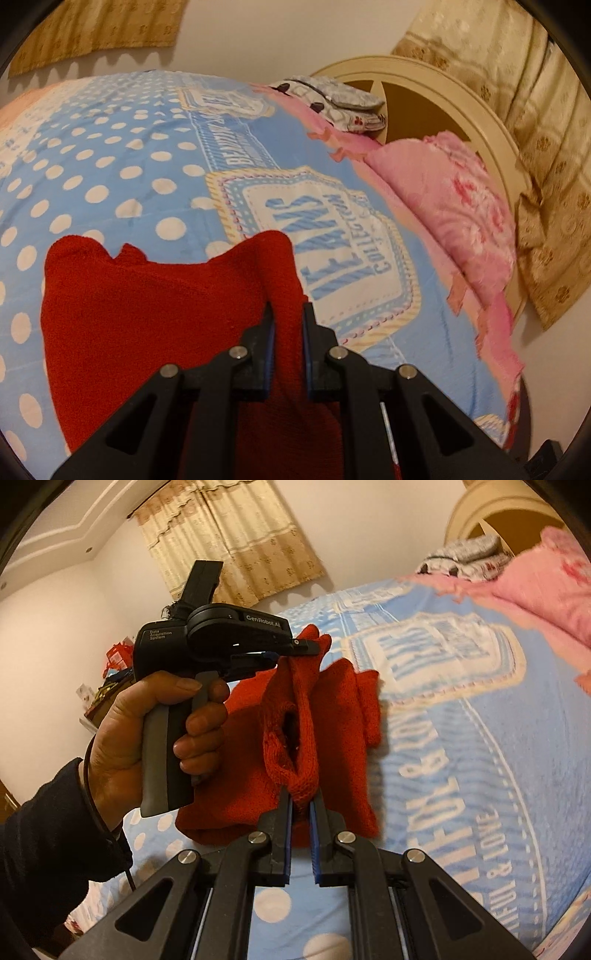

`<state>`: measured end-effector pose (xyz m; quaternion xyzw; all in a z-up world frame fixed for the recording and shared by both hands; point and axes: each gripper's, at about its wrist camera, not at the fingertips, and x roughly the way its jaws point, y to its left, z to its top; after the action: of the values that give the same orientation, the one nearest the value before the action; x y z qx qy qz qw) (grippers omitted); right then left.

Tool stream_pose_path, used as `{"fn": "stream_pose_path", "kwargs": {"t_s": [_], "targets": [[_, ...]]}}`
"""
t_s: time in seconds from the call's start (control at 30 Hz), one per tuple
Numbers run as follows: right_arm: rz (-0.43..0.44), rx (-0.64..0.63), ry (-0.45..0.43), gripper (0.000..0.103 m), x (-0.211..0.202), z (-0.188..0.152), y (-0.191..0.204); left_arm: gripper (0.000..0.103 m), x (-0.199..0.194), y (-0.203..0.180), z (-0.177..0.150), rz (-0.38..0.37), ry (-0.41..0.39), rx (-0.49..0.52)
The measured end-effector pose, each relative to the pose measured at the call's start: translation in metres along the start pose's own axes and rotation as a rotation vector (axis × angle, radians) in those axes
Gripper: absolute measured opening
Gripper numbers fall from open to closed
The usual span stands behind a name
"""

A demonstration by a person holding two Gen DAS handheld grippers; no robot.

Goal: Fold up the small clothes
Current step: 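Lift the side edge with both grippers and fold it over the other half, then open both grippers and release the folded sweater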

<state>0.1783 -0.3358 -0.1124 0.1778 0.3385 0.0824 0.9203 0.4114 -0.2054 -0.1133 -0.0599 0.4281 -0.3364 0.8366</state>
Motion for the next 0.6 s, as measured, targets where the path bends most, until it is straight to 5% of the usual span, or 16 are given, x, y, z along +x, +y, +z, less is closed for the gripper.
{"fn": "stream_pose_path", "kwargs": {"t_s": [0.23,0.4,0.5,0.53,0.6], "targets": [[-0.012,0.045,0.025,0.007,0.005,-0.008,-0.017,0.022,-0.015,-0.017,-0.009,0.034,-0.057,0.1],[-0.007,0.067,0.023,0.008,0.002,-0.012,-0.025,0.065,-0.067,-0.002,-0.029,0.105,-0.168,0.153],[-0.053,0.072,-0.013,0.043,-0.005,-0.011,-0.027,0.075,-0.088,0.017,-0.054,0.239,-0.199,0.185],[-0.074,0.073,-0.036,0.063,-0.009,-0.01,-0.028,0.077,-0.093,0.024,-0.064,0.273,-0.204,0.193],[-0.078,0.077,-0.099,0.066,-0.02,-0.002,-0.026,0.077,-0.098,0.036,-0.081,0.311,-0.2,0.192]]}}
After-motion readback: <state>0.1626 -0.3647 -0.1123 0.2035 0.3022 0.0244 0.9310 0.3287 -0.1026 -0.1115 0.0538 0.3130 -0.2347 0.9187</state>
